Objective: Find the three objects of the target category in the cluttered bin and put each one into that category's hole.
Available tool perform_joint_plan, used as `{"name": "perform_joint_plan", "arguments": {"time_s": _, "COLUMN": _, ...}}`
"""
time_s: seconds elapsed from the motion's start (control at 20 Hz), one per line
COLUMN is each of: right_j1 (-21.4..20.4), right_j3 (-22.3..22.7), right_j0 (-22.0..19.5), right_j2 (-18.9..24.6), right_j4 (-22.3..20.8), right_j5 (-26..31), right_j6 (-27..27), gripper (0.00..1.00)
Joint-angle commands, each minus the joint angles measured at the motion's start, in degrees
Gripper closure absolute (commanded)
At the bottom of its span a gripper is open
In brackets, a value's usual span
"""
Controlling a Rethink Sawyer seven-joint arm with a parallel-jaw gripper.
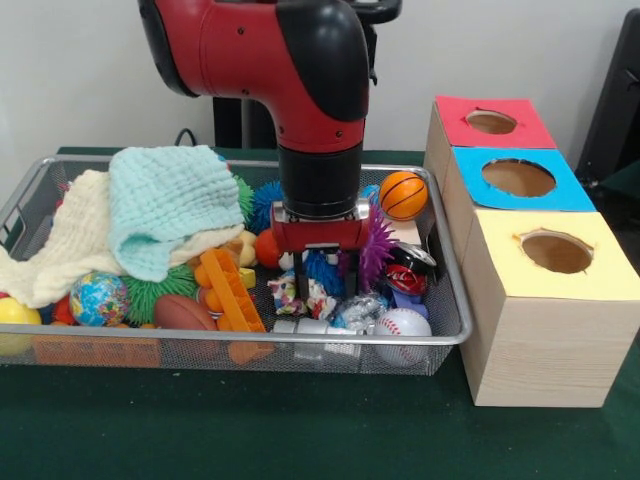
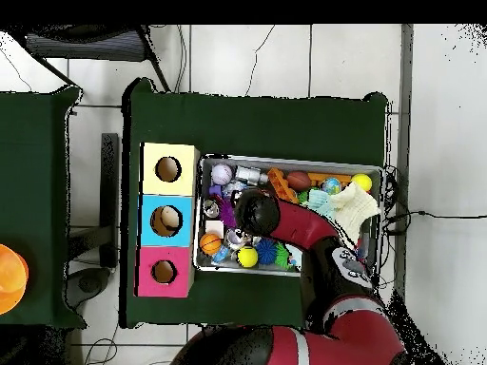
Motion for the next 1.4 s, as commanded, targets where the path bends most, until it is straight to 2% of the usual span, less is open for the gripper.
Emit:
{"name": "perform_joint_plan", "arguments": {"time_s": 0.05, "right_j1": -0.6, "right_j3": 4.9, "right_j0": 0.7, "right_j2": 2.3, "right_j4": -0.1, "right_j5": 8.8, "right_j6": 7.4, "gripper": 0.00}}
{"name": "perform_joint_plan", "arguments": {"time_s": 0.25, "right_j1": -0.6, "right_j3": 4.0, "right_j0": 0.9, "right_j2": 2.7, "right_j4": 0.1, "right_j5": 9.6, "right_j6": 7.6, "gripper": 0.00}}
{"name": "perform_joint_plan", "arguments": {"time_s": 0.4, "right_j1": -0.8, "right_j3": 5.0, "right_j0": 0.5, "right_j2": 3.3, "right_j4": 0.0, "right_j5": 8.2, "right_j6": 8.0, "gripper": 0.00}}
{"name": "perform_joint_plan", "arguments": {"time_s": 0.45, "right_j1": -0.3, "right_j3": 5.2, "right_j0": 0.1, "right_j2": 3.7, "right_j4": -0.1, "right_j5": 6.8, "right_j6": 8.1, "gripper": 0.00}}
{"name": "perform_joint_plan", "arguments": {"time_s": 0.55, "right_j1": 2.2, "right_j3": 5.7, "right_j0": -1.1, "right_j2": 5.4, "right_j4": -0.6, "right_j5": 0.7, "right_j6": 9.0, "gripper": 0.00}}
{"name": "perform_joint_plan", "arguments": {"time_s": 0.7, "right_j1": 6.3, "right_j3": 4.3, "right_j0": -1.4, "right_j2": 5.9, "right_j4": -2.5, "right_j5": -8.3, "right_j6": 10.3, "gripper": 0.00}}
{"name": "perform_joint_plan", "arguments": {"time_s": 0.85, "right_j1": 9.1, "right_j3": 3.1, "right_j0": -0.8, "right_j2": 5.1, "right_j4": -2.7, "right_j5": -12.4, "right_j6": 11.4, "gripper": 0.00}}
{"name": "perform_joint_plan", "arguments": {"time_s": 1.0, "right_j1": 9.9, "right_j3": 3.3, "right_j0": -0.4, "right_j2": 4.5, "right_j4": -1.6, "right_j5": -10.9, "right_j6": 11.1, "gripper": 0.00}}
{"name": "perform_joint_plan", "arguments": {"time_s": 1.25, "right_j1": 7.9, "right_j3": 7.5, "right_j0": 0.3, "right_j2": 4.6, "right_j4": 0.4, "right_j5": -8.9, "right_j6": 13.2, "gripper": 0.00}}
{"name": "perform_joint_plan", "arguments": {"time_s": 1.4, "right_j1": 7.7, "right_j3": 7.1, "right_j0": 0.5, "right_j2": 5.1, "right_j4": 1.4, "right_j5": -4.6, "right_j6": 12.1, "gripper": 0.00}}
